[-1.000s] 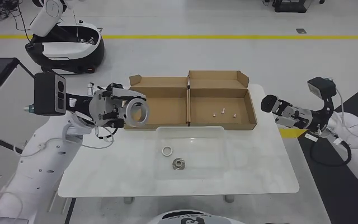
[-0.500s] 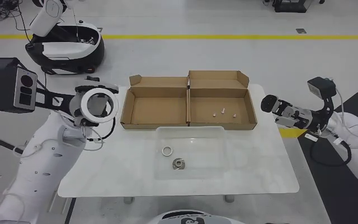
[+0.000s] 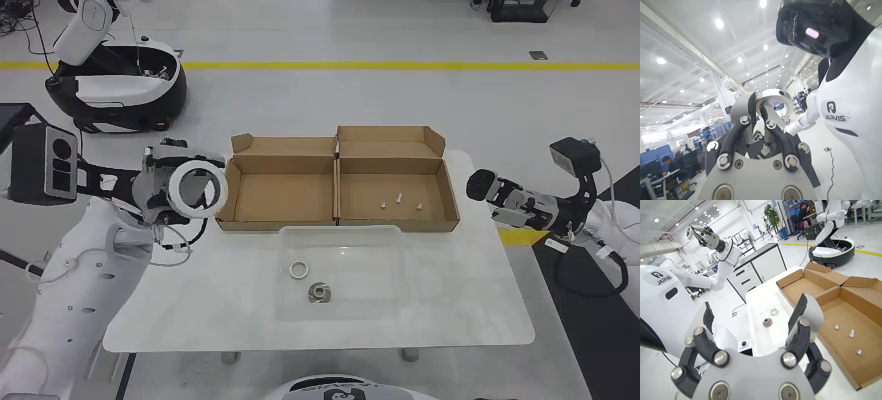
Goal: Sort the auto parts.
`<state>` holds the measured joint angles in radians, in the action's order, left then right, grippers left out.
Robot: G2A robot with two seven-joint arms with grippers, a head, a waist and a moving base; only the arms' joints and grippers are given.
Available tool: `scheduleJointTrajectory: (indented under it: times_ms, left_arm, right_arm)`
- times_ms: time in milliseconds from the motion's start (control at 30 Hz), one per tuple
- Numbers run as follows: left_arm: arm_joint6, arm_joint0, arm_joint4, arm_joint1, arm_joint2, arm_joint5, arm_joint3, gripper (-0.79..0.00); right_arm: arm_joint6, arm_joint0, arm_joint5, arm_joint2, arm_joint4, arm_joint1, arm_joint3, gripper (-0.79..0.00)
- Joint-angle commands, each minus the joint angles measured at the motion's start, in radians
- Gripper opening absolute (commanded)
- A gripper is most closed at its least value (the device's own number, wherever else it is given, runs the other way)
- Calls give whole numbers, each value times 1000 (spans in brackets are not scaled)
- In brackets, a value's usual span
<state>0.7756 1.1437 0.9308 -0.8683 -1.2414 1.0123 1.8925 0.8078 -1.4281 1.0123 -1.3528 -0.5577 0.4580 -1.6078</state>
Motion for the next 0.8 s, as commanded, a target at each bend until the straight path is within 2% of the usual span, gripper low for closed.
scheduleJointTrajectory:
  times_ms: [0, 133, 300, 367, 667, 767]
  left_arm:
    - [-41, -1, 40, 8, -4, 0, -8, -785]
    - [-71, 2, 47, 22, -3, 0, -4, -785]
    - [-3, 1, -10, 35, 10, 0, 9, -785]
    - [32, -1, -38, 37, 15, 0, 12, -785]
    - [32, 0, -174, 48, 11, 0, 26, -785]
    - [32, 0, -174, 48, 11, 0, 26, -785]
  right_arm:
    - [0, 0, 0, 0, 0, 0, 0, 0]
    - [0, 0, 0, 0, 0, 0, 0, 0]
    - [0, 0, 0, 0, 0, 0, 0, 0]
    - [0, 0, 0, 0, 0, 0, 0, 0]
    - [0, 0, 0, 0, 0, 0, 0, 0]
    - [0, 0, 0, 0, 0, 0, 0, 0]
